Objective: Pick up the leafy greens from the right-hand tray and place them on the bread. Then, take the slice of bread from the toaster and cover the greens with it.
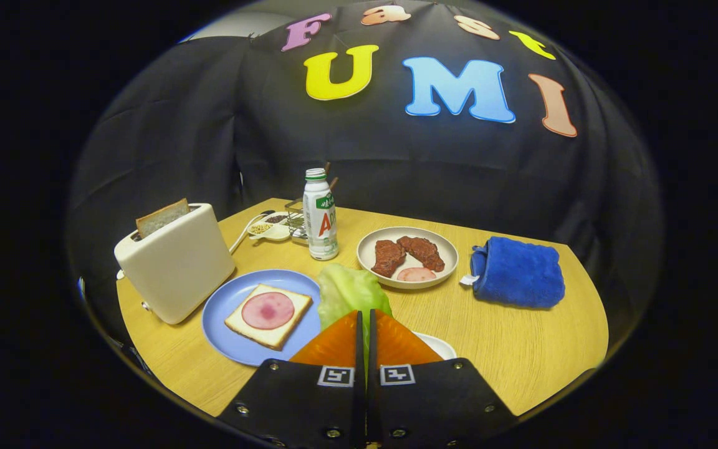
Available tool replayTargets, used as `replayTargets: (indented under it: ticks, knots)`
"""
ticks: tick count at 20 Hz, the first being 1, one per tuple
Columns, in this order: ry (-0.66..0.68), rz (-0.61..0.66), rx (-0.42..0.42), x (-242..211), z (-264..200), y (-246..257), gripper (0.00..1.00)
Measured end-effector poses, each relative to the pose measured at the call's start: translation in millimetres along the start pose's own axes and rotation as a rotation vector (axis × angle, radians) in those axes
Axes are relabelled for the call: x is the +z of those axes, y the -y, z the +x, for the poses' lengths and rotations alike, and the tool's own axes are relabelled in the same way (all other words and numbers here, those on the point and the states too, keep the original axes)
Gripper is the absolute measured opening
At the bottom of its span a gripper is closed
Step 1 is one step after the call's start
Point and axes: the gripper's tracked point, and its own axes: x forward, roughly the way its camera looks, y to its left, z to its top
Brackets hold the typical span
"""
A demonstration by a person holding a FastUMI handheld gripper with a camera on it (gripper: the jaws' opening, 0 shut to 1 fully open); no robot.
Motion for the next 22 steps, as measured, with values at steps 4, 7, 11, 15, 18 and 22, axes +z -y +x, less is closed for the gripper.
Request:
replayTargets:
  ticks: [4, 7, 11, 15, 18, 22]
  knots:
    - [0.016, -0.008, 0.041, 9.0, 8.4, -27.4, 0.01]
    - [0.020, -0.007, 0.065, 12.5, 18.9, -49.0, 0.01]
    - [0.016, -0.003, 0.073, 8.7, 36.6, -76.7, 0.01]
    - [0.029, 0.021, 0.078, 9.3, 50.9, -99.5, 0.01]
    - [0.026, 0.040, 0.087, 7.6, 62.4, -116.6, 0.01]
    - [0.006, 0.025, 0.094, -2.3, 78.6, -136.4, 0.01]
